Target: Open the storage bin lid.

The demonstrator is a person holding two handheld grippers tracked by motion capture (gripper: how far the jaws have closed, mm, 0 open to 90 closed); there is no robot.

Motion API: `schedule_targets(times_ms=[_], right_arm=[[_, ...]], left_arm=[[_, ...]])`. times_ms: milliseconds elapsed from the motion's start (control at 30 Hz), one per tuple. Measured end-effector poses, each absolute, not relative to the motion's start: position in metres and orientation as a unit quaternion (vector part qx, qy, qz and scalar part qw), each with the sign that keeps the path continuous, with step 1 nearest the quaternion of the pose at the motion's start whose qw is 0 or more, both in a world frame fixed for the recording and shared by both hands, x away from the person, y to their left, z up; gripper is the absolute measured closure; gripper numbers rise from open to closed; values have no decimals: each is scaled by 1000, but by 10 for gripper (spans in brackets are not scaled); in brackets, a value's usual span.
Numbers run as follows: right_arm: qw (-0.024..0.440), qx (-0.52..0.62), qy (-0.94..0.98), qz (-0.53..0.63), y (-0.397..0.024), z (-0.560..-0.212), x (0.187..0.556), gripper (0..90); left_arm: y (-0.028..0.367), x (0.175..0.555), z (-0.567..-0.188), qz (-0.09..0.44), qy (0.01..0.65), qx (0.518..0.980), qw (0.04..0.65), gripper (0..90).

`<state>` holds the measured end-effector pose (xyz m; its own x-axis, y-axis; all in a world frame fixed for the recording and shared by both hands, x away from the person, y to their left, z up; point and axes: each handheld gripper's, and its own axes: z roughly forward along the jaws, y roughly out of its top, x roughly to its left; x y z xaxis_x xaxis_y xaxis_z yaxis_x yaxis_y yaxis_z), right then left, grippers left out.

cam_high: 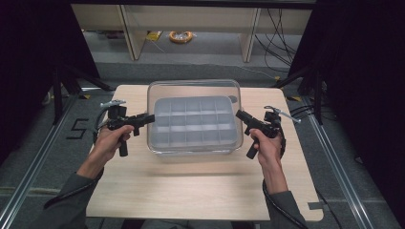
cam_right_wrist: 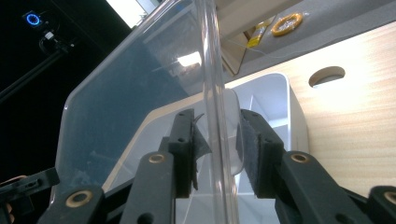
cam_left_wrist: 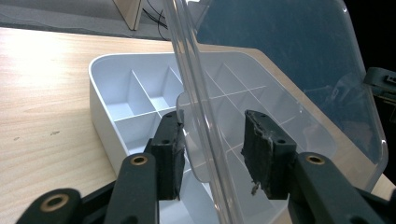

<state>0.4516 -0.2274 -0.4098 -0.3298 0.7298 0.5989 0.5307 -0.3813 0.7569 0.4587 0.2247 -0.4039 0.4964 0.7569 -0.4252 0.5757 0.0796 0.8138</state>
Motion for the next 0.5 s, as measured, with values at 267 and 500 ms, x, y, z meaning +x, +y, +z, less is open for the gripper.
schedule_targets(times_ms=[267, 500], right_arm=[[80, 574, 553, 599, -230, -407, 438, 681], [76, 568, 552, 606, -230, -409, 432, 682]], left_arm=[[224, 449, -406, 79, 492, 677, 542, 566], [225, 445, -408, 79, 491, 682, 536, 574]])
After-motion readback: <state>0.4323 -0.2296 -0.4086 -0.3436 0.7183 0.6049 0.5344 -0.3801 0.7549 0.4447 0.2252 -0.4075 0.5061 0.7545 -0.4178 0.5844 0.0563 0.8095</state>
